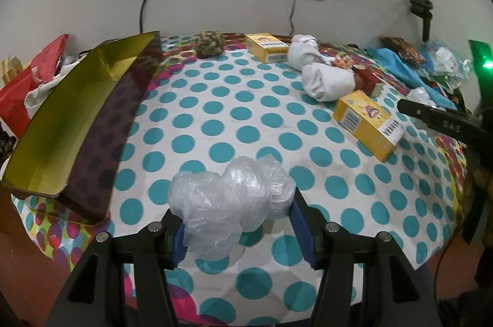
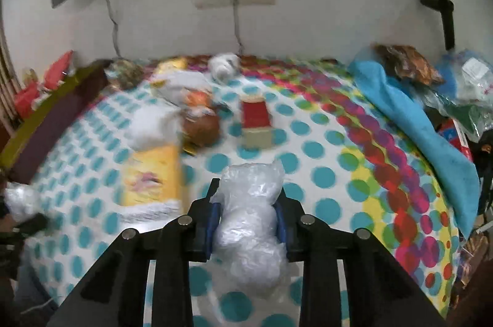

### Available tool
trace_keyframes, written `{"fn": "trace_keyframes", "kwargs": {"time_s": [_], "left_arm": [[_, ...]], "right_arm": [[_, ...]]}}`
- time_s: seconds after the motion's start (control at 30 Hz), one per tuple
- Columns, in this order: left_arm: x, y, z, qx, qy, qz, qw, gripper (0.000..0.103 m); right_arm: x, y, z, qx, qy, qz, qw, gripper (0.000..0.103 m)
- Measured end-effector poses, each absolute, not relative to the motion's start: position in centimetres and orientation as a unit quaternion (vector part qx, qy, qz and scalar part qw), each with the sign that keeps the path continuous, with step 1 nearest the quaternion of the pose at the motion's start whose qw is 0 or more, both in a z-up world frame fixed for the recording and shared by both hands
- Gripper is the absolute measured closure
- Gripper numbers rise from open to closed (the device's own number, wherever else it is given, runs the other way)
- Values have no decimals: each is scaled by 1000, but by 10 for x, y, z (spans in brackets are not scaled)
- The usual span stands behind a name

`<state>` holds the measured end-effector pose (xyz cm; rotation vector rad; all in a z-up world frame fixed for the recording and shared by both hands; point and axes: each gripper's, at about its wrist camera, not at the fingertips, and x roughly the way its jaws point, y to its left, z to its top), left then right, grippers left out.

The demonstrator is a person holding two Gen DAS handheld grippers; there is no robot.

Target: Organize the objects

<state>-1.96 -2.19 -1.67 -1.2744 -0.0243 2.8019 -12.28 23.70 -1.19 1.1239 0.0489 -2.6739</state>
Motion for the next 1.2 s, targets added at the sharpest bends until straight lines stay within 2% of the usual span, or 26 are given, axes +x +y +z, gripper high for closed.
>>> {"fn": "trace_keyframes", "kwargs": {"time_s": [0.47, 0.7, 0.8, 0.97, 1.03, 1.1, 1.2], "left_arm": [[-26, -58, 11, -382, -6, 924, -18, 45], [-45, -143, 40, -354, -49, 928, -110, 44], [-50, -178, 33, -363, -54, 917, -159, 44], [-47, -196, 12, -383, -41, 906, -178, 43], [-45, -195, 3, -389, -47, 905, -164, 42], [-42, -197, -2, -391, -55, 906, -155, 31], [-34, -200, -2, -378, -66, 911, -150, 29]], "right_arm": [[-111, 158, -10, 383, 24, -905, 183, 75], [-110, 148, -11, 385, 29, -900, 201, 74], [-94, 134, 2, 378, 33, -901, 209, 74], [-78, 101, 23, 373, 42, -897, 233, 74], [-80, 86, 26, 374, 47, -894, 243, 74], [-82, 71, 30, 371, 52, -892, 252, 74], [-84, 46, 37, 364, 68, -890, 266, 74]]}}
